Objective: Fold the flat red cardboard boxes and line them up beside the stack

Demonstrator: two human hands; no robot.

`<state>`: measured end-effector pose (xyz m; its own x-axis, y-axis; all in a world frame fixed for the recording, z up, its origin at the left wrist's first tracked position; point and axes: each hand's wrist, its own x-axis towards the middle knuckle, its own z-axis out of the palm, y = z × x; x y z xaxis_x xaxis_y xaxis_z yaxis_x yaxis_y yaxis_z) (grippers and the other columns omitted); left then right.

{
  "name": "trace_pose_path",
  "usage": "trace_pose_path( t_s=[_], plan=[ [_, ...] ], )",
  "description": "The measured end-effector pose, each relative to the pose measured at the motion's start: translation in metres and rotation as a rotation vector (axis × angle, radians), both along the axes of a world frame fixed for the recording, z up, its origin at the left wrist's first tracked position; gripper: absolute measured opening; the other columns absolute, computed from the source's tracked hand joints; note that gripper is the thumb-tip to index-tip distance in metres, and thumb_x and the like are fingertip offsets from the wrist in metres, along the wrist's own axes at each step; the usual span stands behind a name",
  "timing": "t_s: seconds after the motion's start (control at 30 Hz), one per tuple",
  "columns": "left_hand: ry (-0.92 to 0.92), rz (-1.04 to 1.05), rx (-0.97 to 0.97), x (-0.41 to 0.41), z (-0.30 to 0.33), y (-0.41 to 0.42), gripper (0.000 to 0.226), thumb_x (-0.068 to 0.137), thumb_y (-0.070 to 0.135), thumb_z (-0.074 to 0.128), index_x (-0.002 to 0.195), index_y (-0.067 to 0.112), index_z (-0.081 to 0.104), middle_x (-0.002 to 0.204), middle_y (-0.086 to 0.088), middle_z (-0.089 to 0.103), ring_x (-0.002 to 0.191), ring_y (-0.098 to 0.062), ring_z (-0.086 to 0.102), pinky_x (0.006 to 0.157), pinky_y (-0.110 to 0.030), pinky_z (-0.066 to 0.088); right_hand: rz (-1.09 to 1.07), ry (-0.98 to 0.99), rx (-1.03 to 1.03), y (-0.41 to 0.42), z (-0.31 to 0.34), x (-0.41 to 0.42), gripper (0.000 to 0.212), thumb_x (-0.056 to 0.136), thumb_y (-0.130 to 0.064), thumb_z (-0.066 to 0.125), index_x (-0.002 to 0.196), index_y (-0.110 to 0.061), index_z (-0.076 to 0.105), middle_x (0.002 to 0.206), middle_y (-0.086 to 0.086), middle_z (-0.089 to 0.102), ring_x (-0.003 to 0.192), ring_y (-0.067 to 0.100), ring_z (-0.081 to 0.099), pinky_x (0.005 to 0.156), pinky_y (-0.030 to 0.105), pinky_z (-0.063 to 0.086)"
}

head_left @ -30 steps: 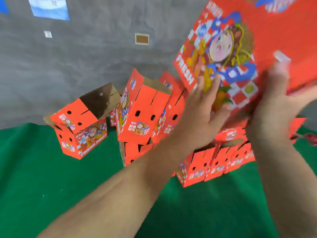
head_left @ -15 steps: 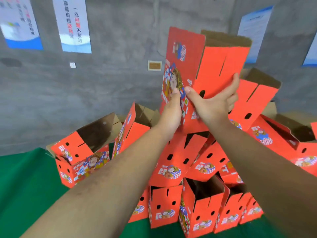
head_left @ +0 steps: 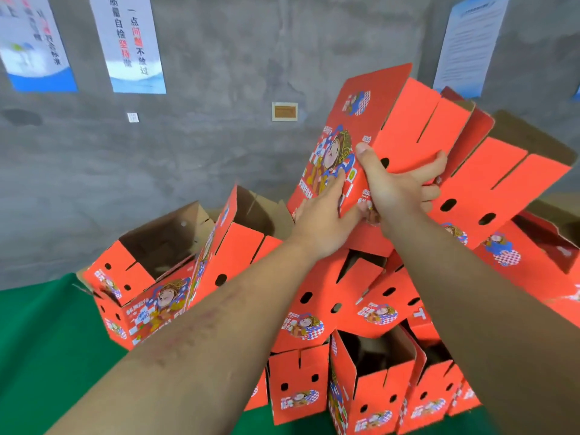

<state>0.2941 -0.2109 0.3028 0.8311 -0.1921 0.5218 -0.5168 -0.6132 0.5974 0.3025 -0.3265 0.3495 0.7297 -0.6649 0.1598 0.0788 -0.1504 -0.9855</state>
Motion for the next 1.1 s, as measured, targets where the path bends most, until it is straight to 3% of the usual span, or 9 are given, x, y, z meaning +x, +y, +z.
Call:
trace_pose_path(
  t_s=[0.13, 0.3, 0.37, 0.47, 0.57, 0.67, 0.73, 0.83, 1.1],
  plan=[
    [0.085, 0.058, 0.146, 0.007, -0.016, 0.005, 0.071, 0.108, 0.045, 0.050, 0.167, 0.035, 0.013, 0.161, 0.002, 0.047, 0.140, -0.034, 0.050, 0.120, -0.051, 0.032, 0.034, 0.093, 0.025, 0.000, -0.023, 0.003, 0.147, 0.038, -0.095, 0.066, 0.155, -0.048, -0.010, 0.153, 0.012, 0.024, 0.141, 0.034, 0.032, 0.115, 0.049, 0.031],
    [0.172, 0.063, 0.262, 0.013, -0.024, 0.000, 0.070, 0.108, 0.042, 0.049, 0.167, 0.038, 0.011, 0.165, -0.002, 0.042, 0.145, -0.037, 0.045, 0.113, -0.039, 0.037, 0.127, 0.217, 0.088, -0.010, -0.046, 0.004, 0.147, 0.043, -0.101, 0.055, 0.154, -0.046, -0.024, 0.154, 0.012, 0.025, 0.134, 0.039, 0.040, 0.088, 0.041, 0.038],
    [0.165, 0.037, 0.275, 0.014, -0.027, -0.001, 0.071, 0.108, 0.038, 0.049, 0.168, 0.035, 0.011, 0.167, -0.002, 0.039, 0.148, -0.033, 0.043, 0.114, -0.039, 0.037, 0.130, 0.243, 0.114, -0.011, -0.049, 0.004, 0.146, 0.046, -0.100, 0.053, 0.155, -0.042, -0.025, 0.159, 0.014, 0.020, 0.140, 0.040, 0.034, 0.103, 0.050, 0.040],
    [0.105, -0.050, 0.131, 0.010, -0.030, -0.001, 0.066, 0.107, 0.023, 0.054, 0.166, 0.022, 0.024, 0.161, -0.010, 0.044, 0.146, -0.031, 0.043, 0.117, -0.042, 0.038, 0.083, 0.204, 0.021, -0.001, -0.047, -0.003, 0.135, 0.063, -0.083, 0.062, 0.160, -0.034, -0.018, 0.166, 0.021, 0.002, 0.152, 0.041, 0.014, 0.122, 0.058, 0.019],
    [0.028, -0.062, -0.030, 0.003, -0.042, -0.004, 0.051, 0.103, 0.007, 0.057, 0.153, 0.007, 0.045, 0.152, -0.016, 0.051, 0.142, -0.031, 0.048, 0.120, -0.041, 0.037, 0.052, -0.125, -0.241, 0.010, -0.056, -0.010, 0.113, 0.080, -0.049, 0.070, 0.163, -0.029, -0.004, 0.167, 0.027, -0.005, 0.156, 0.038, 0.000, 0.127, 0.049, 0.003],
    [0.130, -0.102, 0.062, 0.007, -0.046, -0.002, 0.063, 0.100, 0.007, 0.063, 0.158, 0.009, 0.039, 0.164, -0.016, 0.039, 0.152, -0.030, 0.038, 0.124, -0.038, 0.032, 0.175, -0.164, -0.424, 0.015, -0.074, -0.010, 0.101, 0.090, -0.041, 0.064, 0.164, -0.036, -0.004, 0.168, 0.020, -0.018, 0.157, 0.032, -0.012, 0.125, 0.040, -0.007],
    [0.217, -0.222, 0.108, 0.012, -0.040, 0.004, 0.077, 0.101, 0.003, 0.060, 0.166, 0.016, 0.021, 0.175, -0.013, 0.011, 0.161, -0.025, 0.011, 0.130, -0.036, 0.015, 0.197, -0.149, -0.414, 0.015, -0.080, -0.009, 0.101, 0.090, -0.042, 0.064, 0.162, -0.041, -0.006, 0.169, 0.016, -0.021, 0.157, 0.030, -0.016, 0.122, 0.036, -0.009],
    [0.209, -0.275, 0.093, 0.012, -0.036, 0.013, 0.080, 0.101, -0.002, 0.053, 0.167, 0.016, 0.012, 0.175, -0.008, -0.006, 0.161, -0.017, -0.005, 0.129, -0.029, 0.003, 0.195, -0.179, -0.387, 0.019, -0.078, -0.017, 0.099, 0.088, -0.042, 0.065, 0.162, -0.042, -0.001, 0.170, 0.014, -0.017, 0.157, 0.030, -0.012, 0.123, 0.039, -0.007],
    [0.086, -0.202, -0.020, -0.044, -0.064, 0.031, 0.057, 0.104, 0.002, 0.053, 0.159, 0.008, 0.040, 0.171, -0.010, 0.027, 0.160, -0.020, 0.023, 0.130, -0.035, 0.019, 0.293, -0.296, -0.398, 0.048, -0.108, -0.060, 0.082, 0.080, -0.047, 0.045, 0.152, -0.008, 0.039, 0.157, 0.018, 0.029, 0.150, 0.029, 0.024, 0.124, 0.043, 0.017]
  ],
)
